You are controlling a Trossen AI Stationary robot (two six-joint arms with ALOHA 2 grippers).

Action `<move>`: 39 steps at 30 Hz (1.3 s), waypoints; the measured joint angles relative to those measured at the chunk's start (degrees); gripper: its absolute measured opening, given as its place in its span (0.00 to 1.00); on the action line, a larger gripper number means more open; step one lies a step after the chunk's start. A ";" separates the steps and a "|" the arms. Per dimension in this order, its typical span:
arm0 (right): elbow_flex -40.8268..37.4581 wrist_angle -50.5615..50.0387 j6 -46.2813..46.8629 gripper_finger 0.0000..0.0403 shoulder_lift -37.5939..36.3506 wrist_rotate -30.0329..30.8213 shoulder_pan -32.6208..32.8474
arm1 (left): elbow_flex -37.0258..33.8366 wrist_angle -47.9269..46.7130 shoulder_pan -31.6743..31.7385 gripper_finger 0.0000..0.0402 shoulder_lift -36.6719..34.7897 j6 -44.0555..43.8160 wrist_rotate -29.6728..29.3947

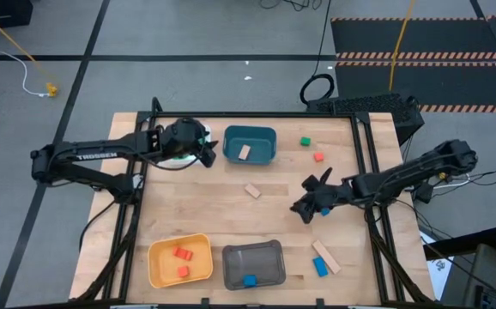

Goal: Sort & place blocks by color
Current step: Put the top blue block into the black bin

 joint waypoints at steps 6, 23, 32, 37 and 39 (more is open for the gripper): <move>0.13 26.89 -7.62 0.32 -0.40 0.03 1.73 | -0.02 0.80 -1.44 0.54 -0.16 -0.37 0.02; 0.32 59.75 -44.94 0.32 -0.39 2.30 1.19 | -0.02 3.42 -5.44 0.54 -0.16 0.00 -0.04; 12.24 13.21 -37.95 0.32 -2.49 20.17 1.07 | -0.04 3.42 -5.63 0.54 -0.16 -0.28 -0.04; 14.49 -11.43 -17.34 0.32 -2.47 20.78 -0.03 | -0.04 3.42 -5.70 0.54 -0.16 -0.17 -0.04; 14.49 -19.43 -10.40 0.32 -2.43 18.78 -0.19 | -0.04 3.42 -5.70 0.54 -0.15 -0.15 -0.04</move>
